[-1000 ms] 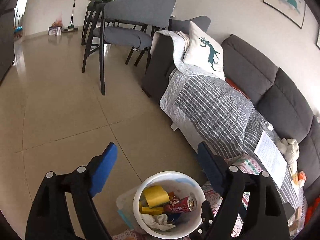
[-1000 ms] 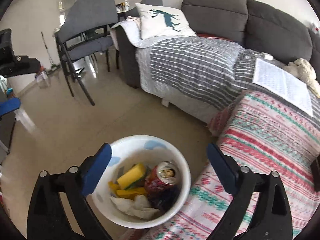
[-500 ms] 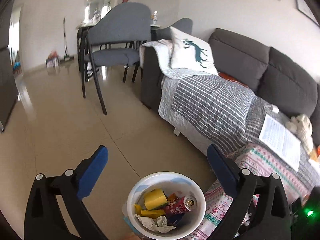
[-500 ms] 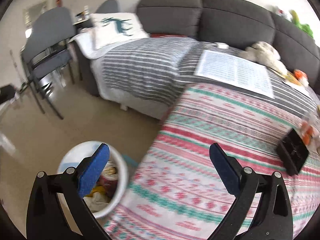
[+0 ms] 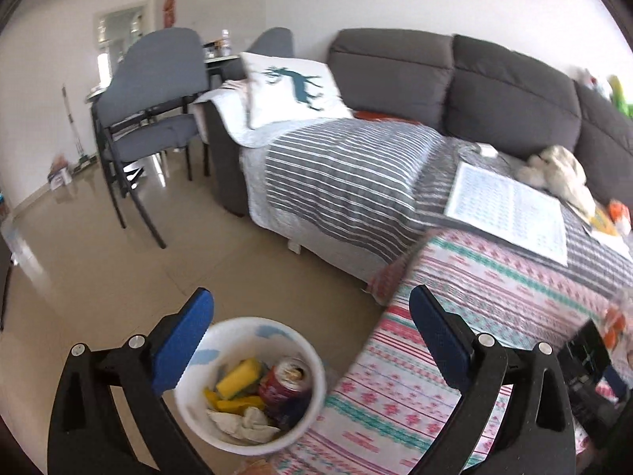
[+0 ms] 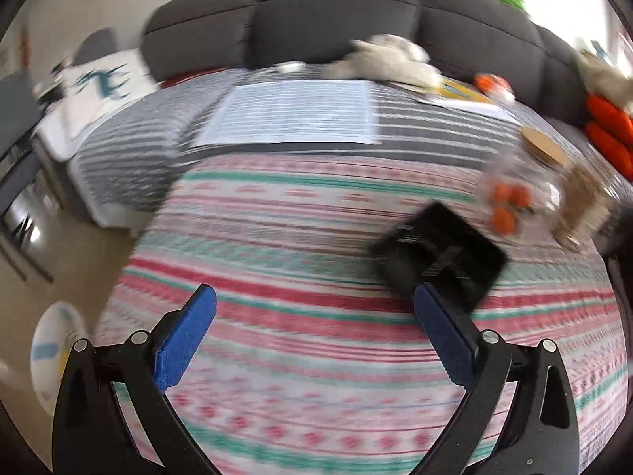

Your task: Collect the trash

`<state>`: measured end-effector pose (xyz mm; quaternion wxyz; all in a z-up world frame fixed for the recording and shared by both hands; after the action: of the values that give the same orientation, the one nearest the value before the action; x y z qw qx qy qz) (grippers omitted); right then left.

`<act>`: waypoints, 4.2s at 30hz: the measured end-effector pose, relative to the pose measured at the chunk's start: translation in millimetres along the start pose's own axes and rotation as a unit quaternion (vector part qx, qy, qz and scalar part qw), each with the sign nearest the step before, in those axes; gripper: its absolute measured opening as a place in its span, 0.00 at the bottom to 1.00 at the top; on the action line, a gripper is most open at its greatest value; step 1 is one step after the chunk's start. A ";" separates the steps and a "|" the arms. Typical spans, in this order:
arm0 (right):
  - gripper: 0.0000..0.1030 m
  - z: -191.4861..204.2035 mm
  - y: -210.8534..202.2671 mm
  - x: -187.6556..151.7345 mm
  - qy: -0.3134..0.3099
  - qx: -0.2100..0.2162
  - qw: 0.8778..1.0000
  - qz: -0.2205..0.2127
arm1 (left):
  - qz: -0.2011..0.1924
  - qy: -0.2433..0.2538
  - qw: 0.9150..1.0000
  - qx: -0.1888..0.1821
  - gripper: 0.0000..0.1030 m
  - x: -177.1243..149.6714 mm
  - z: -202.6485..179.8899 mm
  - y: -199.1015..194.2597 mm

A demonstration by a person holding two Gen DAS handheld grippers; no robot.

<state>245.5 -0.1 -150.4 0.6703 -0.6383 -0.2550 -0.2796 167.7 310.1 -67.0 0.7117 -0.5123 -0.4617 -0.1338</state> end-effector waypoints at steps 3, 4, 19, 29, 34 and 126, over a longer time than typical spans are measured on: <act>0.93 -51.3 5.5 3.7 0.038 -0.030 0.999 0.000 | -0.002 0.027 1.000 -0.008 0.93 -6.1 -27.1 -2.4; 0.93 -67.4 7.7 4.2 0.049 -0.040 0.998 0.002 | -0.005 0.036 0.999 -0.010 0.93 -7.9 -35.0 -3.9; 0.83 -188.4 63.3 0.0 0.177 -0.052 0.982 0.044 | 0.007 0.111 0.992 -0.057 0.93 -39.0 -121.1 -9.3; 0.20 -160.8 90.9 -6.6 0.107 -0.036 0.991 0.074 | 0.012 0.113 0.991 -0.073 0.93 -40.4 -127.0 -11.0; 0.15 -156.3 87.6 -5.5 0.108 -0.016 0.992 0.061 | 0.020 0.096 0.992 -0.079 0.93 -39.7 -120.0 -9.2; 0.93 177.3 -79.5 5.3 -0.060 0.092 0.990 -0.091 | -0.083 -0.090 0.992 0.027 0.93 26.9 129.1 -52.8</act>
<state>196.2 174.3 -80.2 0.6814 -0.5639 -0.3765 -0.2754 80.0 404.6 -7.4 0.6668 -0.4630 -0.5685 -0.1335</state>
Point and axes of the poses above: each gripper's, at about its wrist camera, not at the fingertips, and y roughly the way its jaws point, z to its left, x to its top, the point moved 8 cm from there along y, roughly the way its jaws point, and after that the axes turned 1 degree about x, right-handed, at the moved point
